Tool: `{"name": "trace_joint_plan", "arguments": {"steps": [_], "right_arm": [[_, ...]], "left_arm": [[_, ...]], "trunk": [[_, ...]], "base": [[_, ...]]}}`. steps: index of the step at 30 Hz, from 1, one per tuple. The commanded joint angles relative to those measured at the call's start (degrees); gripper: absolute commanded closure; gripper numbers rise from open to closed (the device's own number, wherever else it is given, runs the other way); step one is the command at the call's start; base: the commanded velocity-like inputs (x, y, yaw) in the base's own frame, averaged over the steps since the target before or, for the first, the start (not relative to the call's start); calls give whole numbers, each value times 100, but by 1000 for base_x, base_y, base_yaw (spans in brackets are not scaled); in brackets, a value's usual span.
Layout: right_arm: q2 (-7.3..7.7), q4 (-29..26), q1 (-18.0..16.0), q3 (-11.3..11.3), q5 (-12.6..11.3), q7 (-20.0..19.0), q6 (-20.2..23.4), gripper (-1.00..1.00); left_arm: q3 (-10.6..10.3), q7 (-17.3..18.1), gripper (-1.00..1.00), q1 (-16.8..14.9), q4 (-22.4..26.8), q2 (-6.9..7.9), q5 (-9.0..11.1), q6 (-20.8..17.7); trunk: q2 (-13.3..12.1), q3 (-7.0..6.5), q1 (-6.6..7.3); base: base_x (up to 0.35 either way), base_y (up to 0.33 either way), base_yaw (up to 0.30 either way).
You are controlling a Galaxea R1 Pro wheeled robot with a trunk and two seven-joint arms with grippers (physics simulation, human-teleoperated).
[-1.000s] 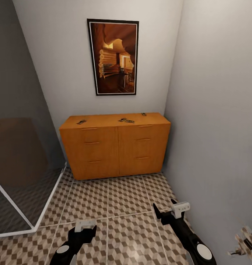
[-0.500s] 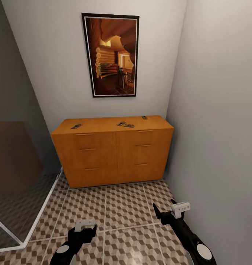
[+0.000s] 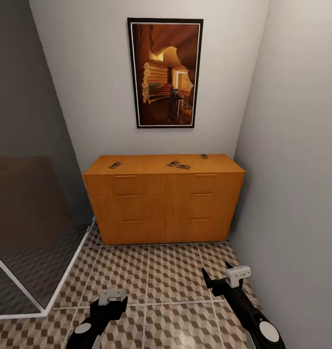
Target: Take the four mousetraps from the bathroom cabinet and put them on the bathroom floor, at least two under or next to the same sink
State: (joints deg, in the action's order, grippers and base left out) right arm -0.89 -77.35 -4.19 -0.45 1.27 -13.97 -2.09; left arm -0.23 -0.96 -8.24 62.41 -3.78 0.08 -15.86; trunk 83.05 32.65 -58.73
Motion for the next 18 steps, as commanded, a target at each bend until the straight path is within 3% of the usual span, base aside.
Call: {"name": "trace_joint_plan", "arguments": {"steps": [1,18], "right_arm": [[-2,1,-2,-8,13,-23,-17,-100],[1,1,-2,-8,13,-27,-20,-100]], "left_arm": [[-1,-10,-100,-2,8,0,1,-31],[-3,-10,-100,-2,8,0,1,-31]], "trunk": [[3,6,0],[3,6,0]], "base": [[1,0,59],[0,0,9]]}}
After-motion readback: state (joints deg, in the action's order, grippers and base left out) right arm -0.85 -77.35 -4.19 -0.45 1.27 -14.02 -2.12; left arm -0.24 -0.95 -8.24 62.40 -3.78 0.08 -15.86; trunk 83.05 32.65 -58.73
